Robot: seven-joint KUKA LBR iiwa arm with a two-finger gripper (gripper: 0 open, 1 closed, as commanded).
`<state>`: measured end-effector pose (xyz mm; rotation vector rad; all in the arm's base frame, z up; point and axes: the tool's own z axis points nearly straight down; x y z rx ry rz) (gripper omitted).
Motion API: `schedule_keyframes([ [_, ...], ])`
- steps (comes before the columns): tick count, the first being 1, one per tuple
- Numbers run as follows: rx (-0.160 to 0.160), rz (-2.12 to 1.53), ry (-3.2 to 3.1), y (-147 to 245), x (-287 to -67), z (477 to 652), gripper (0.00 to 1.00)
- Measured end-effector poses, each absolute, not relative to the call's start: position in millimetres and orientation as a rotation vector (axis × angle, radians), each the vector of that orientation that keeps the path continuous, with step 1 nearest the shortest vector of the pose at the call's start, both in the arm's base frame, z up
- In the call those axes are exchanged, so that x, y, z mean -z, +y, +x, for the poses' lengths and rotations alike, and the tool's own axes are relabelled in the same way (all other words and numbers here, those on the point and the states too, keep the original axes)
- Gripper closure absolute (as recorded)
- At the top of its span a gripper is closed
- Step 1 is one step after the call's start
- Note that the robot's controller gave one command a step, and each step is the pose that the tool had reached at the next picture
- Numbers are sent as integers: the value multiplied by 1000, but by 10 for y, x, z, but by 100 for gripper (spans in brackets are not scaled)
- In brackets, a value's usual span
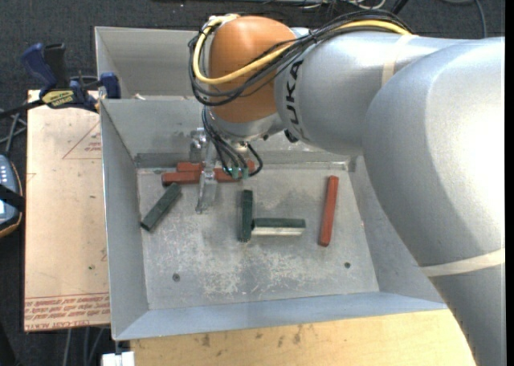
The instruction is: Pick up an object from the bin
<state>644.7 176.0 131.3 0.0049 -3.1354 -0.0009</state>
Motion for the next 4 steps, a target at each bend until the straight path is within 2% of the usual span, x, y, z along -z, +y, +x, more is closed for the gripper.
schedule_keyframes([
  [1,2,2,-3142,1755,-1365,6464,0],
  [2,3,12,-3143,2085,-906,6550,100],
  [3,3,11,-3143,2083,-906,6550,100],
  [4,0,29,-3137,1913,-1479,6433,100],
])
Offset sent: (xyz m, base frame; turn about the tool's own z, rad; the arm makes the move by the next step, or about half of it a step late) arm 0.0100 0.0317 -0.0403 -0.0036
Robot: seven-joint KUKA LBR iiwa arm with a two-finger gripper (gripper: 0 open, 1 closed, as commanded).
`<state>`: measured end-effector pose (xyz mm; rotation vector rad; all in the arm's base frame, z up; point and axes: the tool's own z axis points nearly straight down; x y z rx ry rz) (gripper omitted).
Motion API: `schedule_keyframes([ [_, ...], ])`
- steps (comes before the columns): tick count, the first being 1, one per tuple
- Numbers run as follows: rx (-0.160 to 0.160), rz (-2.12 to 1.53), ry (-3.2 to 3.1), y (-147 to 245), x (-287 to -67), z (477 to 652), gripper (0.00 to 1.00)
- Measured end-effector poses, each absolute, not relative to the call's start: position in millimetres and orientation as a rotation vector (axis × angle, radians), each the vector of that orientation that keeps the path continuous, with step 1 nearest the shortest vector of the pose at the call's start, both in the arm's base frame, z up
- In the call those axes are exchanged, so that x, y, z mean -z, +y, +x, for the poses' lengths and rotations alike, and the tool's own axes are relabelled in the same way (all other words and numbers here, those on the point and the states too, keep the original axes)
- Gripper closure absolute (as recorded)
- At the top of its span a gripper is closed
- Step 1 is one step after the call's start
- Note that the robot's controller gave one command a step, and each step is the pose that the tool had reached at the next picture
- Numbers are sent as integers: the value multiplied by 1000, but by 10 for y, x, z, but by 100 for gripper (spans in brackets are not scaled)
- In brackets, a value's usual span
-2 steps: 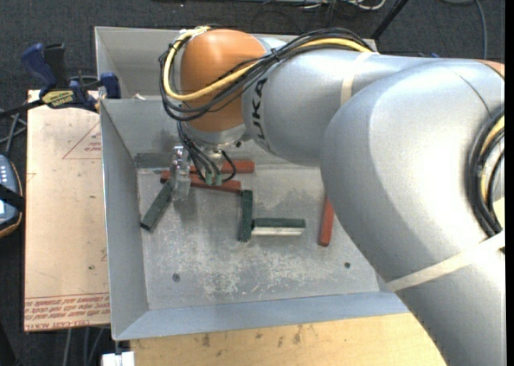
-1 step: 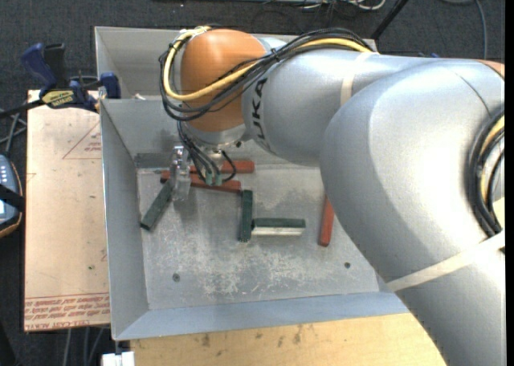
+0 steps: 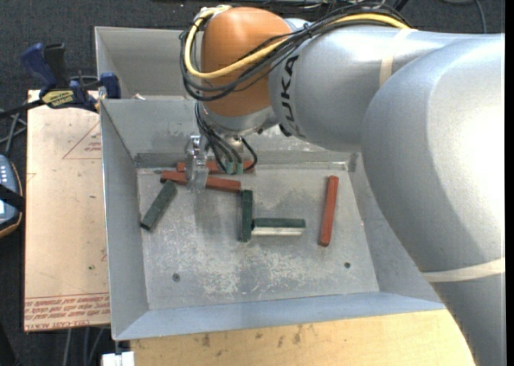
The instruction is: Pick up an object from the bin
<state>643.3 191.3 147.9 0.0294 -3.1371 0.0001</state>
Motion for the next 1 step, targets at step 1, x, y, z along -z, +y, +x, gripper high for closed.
schedule_keyframes([
  [1,2,-86,-3143,1590,-1808,6417,0],
])
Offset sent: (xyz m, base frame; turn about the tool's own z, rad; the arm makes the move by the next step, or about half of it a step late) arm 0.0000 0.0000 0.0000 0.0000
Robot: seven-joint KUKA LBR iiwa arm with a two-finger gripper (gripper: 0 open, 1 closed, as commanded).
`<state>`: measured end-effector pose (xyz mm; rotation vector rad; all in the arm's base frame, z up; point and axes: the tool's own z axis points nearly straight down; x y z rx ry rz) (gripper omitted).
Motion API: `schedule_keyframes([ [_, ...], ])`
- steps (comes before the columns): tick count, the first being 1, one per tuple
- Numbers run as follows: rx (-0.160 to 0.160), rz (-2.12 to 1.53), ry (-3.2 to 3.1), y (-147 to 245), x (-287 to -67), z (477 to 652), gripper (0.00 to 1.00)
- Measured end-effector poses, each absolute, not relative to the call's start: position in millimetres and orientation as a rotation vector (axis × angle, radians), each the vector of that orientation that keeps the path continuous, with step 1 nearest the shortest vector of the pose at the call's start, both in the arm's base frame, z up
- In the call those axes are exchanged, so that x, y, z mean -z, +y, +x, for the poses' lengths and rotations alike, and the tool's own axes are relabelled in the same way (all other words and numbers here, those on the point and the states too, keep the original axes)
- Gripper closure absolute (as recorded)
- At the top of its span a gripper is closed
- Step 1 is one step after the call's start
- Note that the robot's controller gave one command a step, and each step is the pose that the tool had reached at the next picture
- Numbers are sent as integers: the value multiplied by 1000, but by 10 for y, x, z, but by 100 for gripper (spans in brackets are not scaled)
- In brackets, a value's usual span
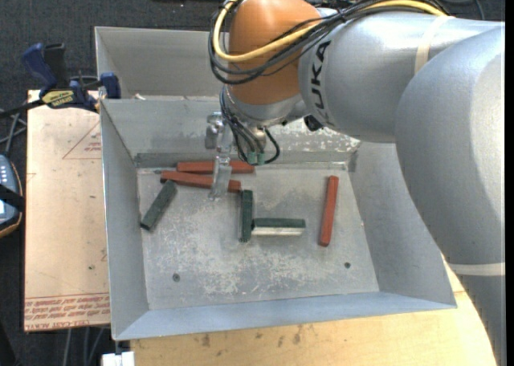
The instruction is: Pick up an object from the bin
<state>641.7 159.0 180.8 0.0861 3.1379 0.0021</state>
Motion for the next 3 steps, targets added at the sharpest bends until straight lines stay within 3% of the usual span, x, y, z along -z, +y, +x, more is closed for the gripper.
schedule_keyframes([
  [1,-2,86,3138,1591,-1808,6417,0],
  [2,-7,-114,3130,1378,-1571,6386,0],
  [3,-2,-304,3134,857,-1493,6375,0],
])
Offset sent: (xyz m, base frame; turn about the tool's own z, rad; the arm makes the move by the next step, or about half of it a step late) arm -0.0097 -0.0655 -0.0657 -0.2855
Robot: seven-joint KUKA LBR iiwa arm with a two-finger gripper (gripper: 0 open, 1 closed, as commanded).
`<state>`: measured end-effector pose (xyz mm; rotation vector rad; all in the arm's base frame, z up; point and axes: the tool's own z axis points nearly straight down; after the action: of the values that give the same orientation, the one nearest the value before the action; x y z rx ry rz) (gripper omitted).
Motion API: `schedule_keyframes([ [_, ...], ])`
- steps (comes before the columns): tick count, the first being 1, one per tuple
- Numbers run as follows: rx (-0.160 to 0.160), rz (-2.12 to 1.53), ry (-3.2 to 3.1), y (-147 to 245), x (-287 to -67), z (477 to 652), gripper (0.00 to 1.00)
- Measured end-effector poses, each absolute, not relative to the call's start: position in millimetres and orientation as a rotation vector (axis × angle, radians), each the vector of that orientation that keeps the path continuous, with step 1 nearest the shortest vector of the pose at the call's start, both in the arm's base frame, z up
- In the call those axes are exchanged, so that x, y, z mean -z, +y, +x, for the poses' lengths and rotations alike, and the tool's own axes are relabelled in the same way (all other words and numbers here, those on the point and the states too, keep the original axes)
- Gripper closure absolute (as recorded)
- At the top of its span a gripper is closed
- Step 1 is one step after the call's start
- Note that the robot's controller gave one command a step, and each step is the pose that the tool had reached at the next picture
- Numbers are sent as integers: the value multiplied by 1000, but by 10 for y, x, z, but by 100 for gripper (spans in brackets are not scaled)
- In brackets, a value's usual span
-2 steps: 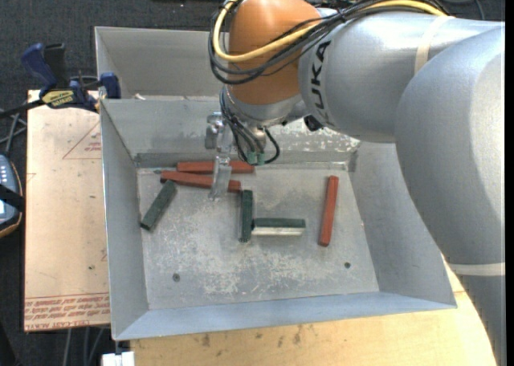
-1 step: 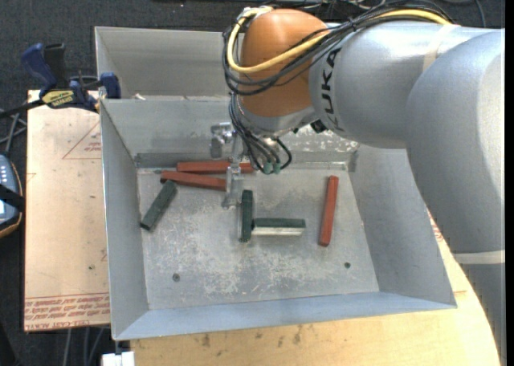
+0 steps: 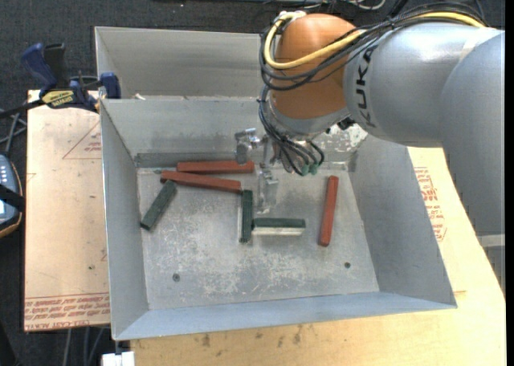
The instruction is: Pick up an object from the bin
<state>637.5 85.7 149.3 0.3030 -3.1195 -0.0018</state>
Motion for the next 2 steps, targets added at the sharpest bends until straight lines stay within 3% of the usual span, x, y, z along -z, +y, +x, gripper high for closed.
schedule_keyframes([
  [1,-1,467,-3119,684,-1322,6058,0],
  [2,4,563,-3090,369,-903,5873,0],
])
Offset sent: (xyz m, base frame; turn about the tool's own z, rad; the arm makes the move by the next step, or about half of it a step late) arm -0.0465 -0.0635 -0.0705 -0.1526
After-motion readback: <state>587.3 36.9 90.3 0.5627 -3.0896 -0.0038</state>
